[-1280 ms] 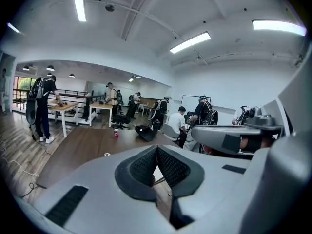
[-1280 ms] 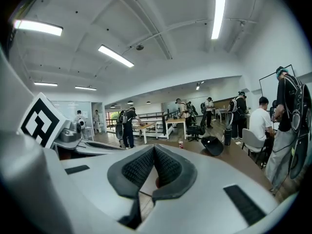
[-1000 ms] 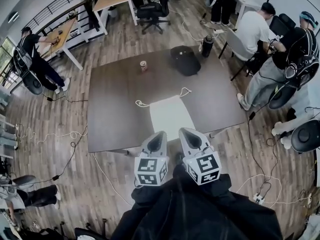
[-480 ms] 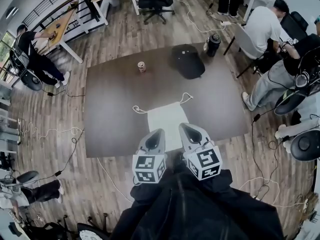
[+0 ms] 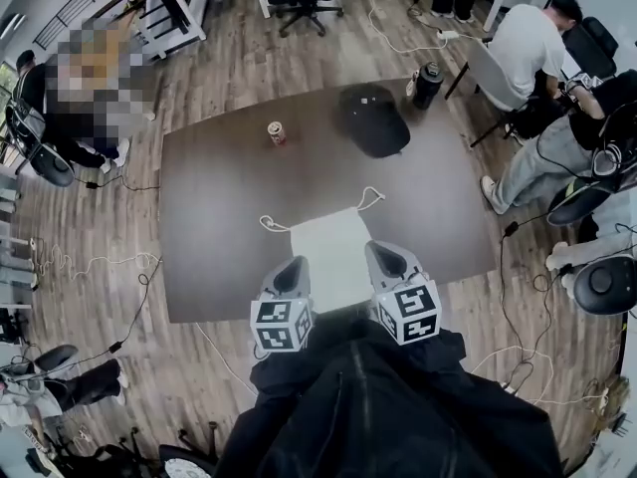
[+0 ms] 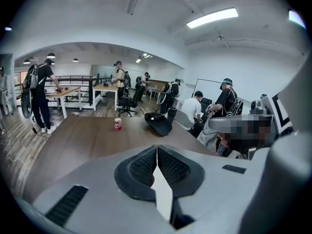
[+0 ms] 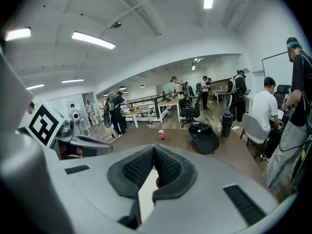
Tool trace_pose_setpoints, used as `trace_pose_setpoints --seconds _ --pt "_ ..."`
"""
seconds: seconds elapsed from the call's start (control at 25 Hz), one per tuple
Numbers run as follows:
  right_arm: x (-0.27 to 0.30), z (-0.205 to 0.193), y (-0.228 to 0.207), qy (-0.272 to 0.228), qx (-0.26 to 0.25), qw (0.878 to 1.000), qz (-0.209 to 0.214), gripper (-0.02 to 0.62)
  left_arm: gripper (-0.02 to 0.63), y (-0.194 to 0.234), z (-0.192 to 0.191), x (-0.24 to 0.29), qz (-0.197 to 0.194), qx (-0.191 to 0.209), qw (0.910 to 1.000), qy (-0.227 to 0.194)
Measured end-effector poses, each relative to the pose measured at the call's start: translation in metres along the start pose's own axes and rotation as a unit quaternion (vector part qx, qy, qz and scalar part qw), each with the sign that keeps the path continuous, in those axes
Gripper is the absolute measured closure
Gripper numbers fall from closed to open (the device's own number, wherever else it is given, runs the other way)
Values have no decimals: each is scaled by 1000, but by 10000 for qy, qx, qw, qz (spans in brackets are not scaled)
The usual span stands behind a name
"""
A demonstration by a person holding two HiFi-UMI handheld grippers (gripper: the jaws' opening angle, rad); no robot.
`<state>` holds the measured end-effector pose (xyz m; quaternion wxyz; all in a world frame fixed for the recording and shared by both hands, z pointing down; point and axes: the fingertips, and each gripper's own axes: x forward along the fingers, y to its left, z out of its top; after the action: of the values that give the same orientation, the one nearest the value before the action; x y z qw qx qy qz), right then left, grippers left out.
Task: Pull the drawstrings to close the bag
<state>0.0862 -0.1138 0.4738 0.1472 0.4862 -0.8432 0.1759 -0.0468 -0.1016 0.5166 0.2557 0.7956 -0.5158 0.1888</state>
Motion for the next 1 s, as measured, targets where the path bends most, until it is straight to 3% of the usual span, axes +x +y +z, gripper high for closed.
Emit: trace_pose_setpoints --seconds 0.44,0.68,0.8,1.0 --pt "90 -58 -62 1133 -33 9935 -129 572 572 93 -70 92 162 13 9905 1362" --pt "143 -111 -89 1916 -523 9800 71 572 572 130 -109 143 -184 850 9750 2045" --pt "170 -135 -107 2268 -840 9700 227 573 572 151 -118 167 -375 1352 9660 2173" --pt "198 -166 -123 2736 -1413 9492 646 572 572 172 -136 189 -685 1760 9503 2474"
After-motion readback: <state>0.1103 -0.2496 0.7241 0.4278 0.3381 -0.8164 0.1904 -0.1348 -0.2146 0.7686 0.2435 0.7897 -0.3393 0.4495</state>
